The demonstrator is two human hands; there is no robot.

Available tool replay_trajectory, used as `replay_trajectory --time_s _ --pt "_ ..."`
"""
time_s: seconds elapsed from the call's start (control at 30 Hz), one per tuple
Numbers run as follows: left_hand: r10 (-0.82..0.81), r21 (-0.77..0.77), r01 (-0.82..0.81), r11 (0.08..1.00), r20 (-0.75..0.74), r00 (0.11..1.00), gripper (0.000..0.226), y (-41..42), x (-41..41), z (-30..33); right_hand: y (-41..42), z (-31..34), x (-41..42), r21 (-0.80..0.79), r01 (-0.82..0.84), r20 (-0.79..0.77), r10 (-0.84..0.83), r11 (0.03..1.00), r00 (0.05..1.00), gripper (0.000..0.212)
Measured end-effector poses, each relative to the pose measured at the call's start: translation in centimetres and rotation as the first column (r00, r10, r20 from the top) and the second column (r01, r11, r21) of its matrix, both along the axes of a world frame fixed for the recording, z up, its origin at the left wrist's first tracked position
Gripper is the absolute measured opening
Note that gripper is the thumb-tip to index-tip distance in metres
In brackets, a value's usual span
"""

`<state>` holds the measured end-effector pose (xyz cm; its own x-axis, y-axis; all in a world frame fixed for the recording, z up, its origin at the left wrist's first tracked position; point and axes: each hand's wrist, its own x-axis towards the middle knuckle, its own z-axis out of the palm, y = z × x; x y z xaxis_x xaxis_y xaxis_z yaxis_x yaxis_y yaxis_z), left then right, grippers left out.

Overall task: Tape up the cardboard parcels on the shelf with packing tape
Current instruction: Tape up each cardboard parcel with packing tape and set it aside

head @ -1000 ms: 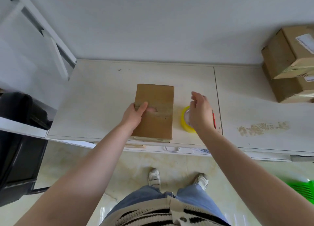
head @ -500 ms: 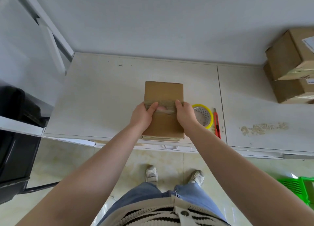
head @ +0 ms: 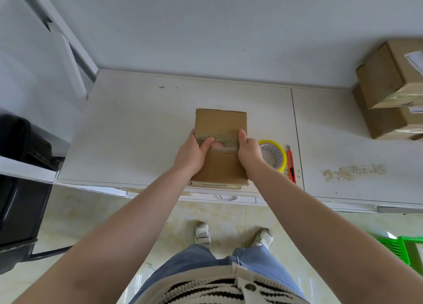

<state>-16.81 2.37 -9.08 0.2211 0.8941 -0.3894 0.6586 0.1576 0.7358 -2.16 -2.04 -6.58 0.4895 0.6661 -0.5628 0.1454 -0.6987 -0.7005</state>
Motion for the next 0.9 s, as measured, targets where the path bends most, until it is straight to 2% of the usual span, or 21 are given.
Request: replay_trajectory --time_s 0.13,0.2,0.27,0.33,0.37,0.43,0.53,0.7,0.8,0.9 --pt "-0.018 0.002 0.018 1.000 -0.010 1.000 0.059 0.0 0.0 0.1 -0.2 -0.4 0.1 0.019 -0.014 0.044 0.013 1.000 0.999 0.059" --pt "-0.050 -0.005 0.050 0.999 -0.191 0.980 0.076 -0.2 0.2 0.6 -0.3 -0.5 0.2 0.028 -0.036 0.080 0.034 0.999 0.996 0.059" --pt "-0.057 0.151 0.135 0.979 -0.435 0.899 0.084 -0.7 0.8 1.5 -0.3 -0.6 0.1 0.022 -0.058 0.111 0.055 0.998 0.992 0.061" --pt "-0.047 0.384 0.263 0.885 -0.489 0.871 0.081 -0.8 2.1 2.3 -0.3 -0.8 0.2 0.014 -0.069 0.134 0.066 0.998 0.989 0.063" --pt "-0.073 0.435 0.313 0.845 -0.484 0.872 0.077 -0.8 3.0 2.6 -0.3 -0.8 0.3 0.012 -0.073 0.144 0.070 0.997 0.987 0.063" --pt "-0.145 0.430 0.391 0.814 -0.501 0.853 0.071 -0.3 4.5 2.6 -0.3 -1.0 0.3 0.014 -0.079 0.156 0.076 0.997 0.985 0.063" --pt "-0.176 0.375 0.470 0.799 -0.601 0.779 0.066 0.1 5.3 1.5 -0.3 -1.0 0.3 0.020 -0.082 0.159 0.078 0.996 0.984 0.063" --pt "-0.162 0.349 0.480 0.805 -0.648 0.744 0.066 -0.1 5.3 0.9 -0.2 -1.0 0.2 0.010 -0.070 0.169 0.067 0.998 0.983 0.061" --pt "-0.189 0.274 0.458 0.846 -0.649 0.737 0.066 0.2 6.3 1.9 -0.3 -0.7 0.2 0.010 -0.073 0.175 0.070 0.997 0.982 0.060" --pt "-0.225 0.253 0.482 0.839 -0.645 0.731 0.065 -0.3 7.0 2.1 -0.2 -0.5 0.2 0.026 -0.105 0.196 0.098 0.994 0.976 0.056"
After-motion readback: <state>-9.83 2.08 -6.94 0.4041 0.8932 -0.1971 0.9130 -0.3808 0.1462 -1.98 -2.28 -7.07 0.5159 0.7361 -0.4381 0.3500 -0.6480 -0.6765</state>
